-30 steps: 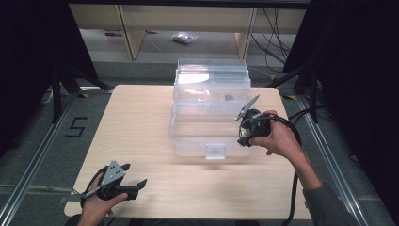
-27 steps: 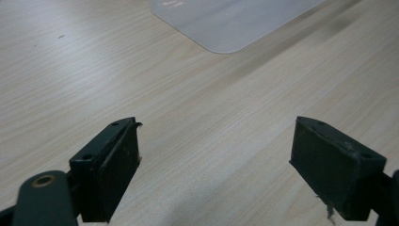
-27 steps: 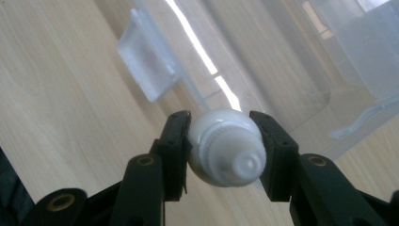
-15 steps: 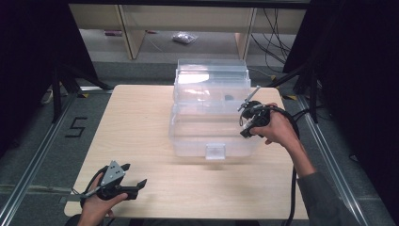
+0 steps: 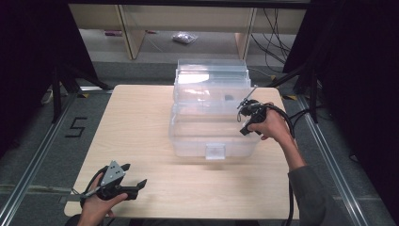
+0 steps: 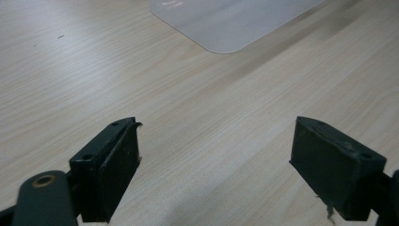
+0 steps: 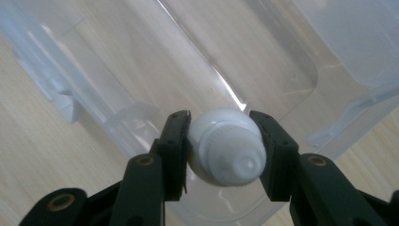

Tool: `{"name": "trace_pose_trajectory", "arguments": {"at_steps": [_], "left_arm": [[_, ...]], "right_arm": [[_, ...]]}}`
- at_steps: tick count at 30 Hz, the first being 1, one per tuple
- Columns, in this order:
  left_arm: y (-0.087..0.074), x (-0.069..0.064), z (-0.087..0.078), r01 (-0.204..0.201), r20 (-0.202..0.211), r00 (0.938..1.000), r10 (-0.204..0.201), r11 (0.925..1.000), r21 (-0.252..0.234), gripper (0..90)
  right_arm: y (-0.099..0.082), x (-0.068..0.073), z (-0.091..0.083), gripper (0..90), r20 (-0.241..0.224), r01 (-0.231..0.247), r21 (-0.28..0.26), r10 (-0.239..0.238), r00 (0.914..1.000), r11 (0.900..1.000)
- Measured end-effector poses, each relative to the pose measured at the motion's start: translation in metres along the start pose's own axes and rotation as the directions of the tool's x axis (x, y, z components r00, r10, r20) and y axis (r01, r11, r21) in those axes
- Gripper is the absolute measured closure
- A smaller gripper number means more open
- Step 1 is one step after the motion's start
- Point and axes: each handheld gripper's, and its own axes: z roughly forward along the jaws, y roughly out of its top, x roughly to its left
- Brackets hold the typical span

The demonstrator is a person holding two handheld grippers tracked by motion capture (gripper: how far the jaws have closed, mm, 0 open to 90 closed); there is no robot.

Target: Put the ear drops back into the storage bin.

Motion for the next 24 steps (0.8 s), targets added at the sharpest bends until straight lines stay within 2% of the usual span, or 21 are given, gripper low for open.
{"name": "trace_pose_trajectory", "arguments": {"at_steps": [5,11,13,24], "left_arm": [[0.0,0.0,0.0,-0.001,0.001,1.0,0.001,1.0,0.0,15.4],[0.0,0.0,0.0,0.001,0.0,1.0,-0.001,1.0,0.0,15.4],[0.0,0.0,0.0,0.0,0.001,1.0,0.0,1.0,-0.002,15.4],[0.0,0.0,0.0,0.004,0.005,1.0,-0.004,1.0,-0.004,15.4]], "right_arm": [[0.002,-0.004,0.008,59.9,0.004,-0.002,0.015,0.002,1.0,0.9999],[0.001,-0.006,0.021,59.9,-0.017,-0.025,0.025,0.025,0.9995,0.9994],[0.001,-0.007,0.025,59.9,-0.02,-0.018,0.034,0.018,0.9996,0.9993],[0.004,-0.008,0.035,59.9,-0.022,-0.03,0.053,0.031,0.9993,0.9981]]}}
